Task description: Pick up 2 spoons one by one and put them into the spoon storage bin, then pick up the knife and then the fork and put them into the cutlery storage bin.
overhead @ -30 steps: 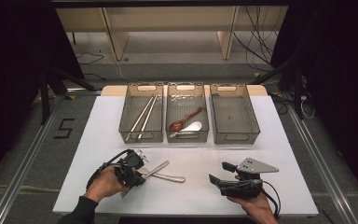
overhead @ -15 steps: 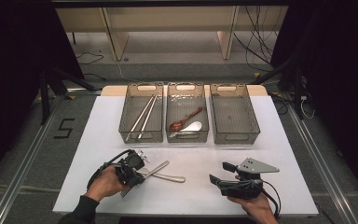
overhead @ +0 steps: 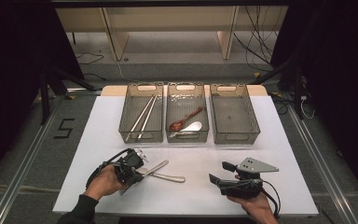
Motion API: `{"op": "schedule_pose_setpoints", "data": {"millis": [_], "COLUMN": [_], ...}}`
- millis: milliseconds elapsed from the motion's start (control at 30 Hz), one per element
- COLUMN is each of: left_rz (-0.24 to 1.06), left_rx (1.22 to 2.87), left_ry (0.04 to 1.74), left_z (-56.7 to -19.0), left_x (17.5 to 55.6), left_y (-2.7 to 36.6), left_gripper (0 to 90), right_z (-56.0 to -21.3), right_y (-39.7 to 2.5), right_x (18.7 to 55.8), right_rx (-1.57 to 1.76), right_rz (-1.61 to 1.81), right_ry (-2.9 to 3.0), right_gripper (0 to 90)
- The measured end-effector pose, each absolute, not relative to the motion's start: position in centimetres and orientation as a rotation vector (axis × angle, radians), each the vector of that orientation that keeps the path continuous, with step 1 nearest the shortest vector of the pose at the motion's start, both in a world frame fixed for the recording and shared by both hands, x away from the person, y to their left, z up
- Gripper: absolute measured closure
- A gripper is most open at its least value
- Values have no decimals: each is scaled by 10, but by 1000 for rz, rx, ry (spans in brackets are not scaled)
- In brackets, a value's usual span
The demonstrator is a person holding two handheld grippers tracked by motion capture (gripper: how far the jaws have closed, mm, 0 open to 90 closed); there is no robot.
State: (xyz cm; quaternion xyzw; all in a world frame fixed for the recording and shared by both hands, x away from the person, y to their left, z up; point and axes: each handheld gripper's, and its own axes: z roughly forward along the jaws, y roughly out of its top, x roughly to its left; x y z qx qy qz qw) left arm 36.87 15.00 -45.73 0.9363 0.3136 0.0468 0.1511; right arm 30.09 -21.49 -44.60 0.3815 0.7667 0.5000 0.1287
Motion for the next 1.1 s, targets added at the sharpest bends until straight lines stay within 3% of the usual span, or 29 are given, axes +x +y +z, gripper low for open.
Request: {"op": "schedule_pose_setpoints", "data": {"millis": [733,1100], "left_rz": [278,274], "left_rx": [2744,2745], "left_ry": [739,642], "left_z": [-460,-462], "left_x": [419,429], "left_y": [156,148], "left_gripper": [845,842], "right_z": [-448,-448], "right_y": [-215,-216], "right_x": [302,300], "right_rx": [1118,1118], "right_rz": [1452,1449], "right_ry": [2234,2231], "right_gripper": [301,301]}}
